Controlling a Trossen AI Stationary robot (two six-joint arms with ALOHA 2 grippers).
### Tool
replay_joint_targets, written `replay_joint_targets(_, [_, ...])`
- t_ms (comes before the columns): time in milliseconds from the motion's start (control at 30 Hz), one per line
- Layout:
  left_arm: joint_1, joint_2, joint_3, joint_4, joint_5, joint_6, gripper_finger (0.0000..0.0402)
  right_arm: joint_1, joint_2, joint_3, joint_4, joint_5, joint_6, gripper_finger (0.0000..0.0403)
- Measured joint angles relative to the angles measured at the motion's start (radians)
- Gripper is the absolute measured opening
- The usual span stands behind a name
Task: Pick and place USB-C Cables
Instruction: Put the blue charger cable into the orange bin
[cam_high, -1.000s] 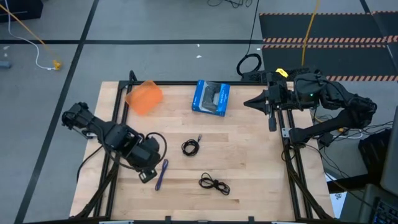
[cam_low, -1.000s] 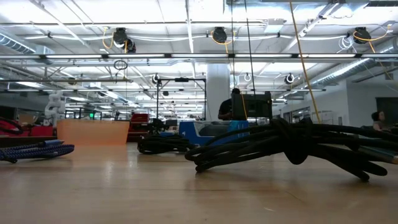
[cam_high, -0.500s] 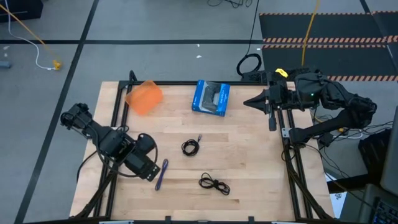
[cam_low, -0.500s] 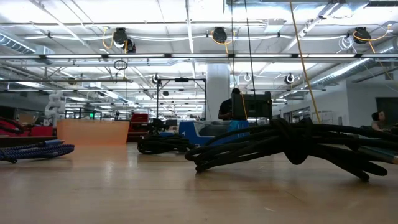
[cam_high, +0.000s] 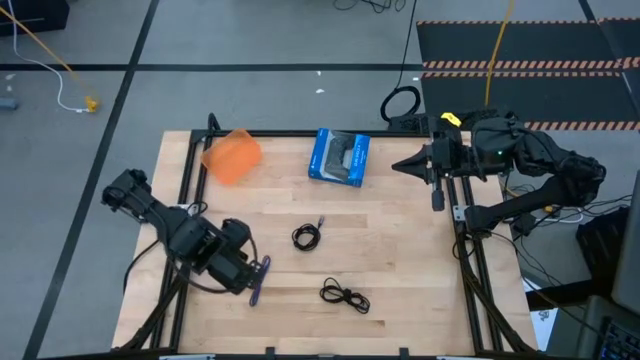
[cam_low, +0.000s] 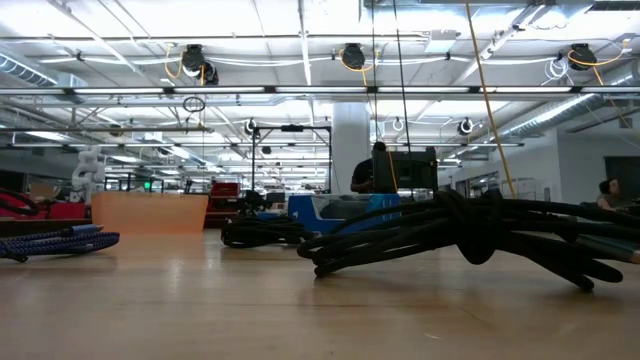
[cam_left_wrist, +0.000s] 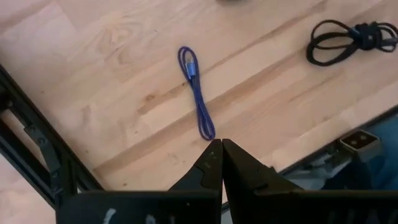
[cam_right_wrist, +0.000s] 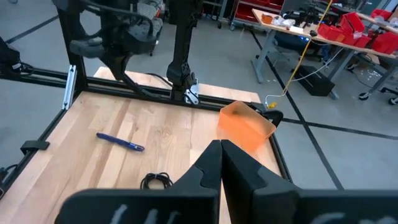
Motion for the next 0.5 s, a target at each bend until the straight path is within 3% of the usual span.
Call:
replay_joint_targets(267, [0.0, 0.107, 0.0, 0.0, 0.021, 0.007, 0.0011, 0.0, 0.0, 0.0, 0.003, 0.0, -0.004, 0.0])
replay_joint_targets(500, [-0.001, 0.198, 0.0, 0.0, 0.028, -0.005, 0.0054, 0.0, 0.0, 0.0, 0.003, 0.0, -0.004, 0.0])
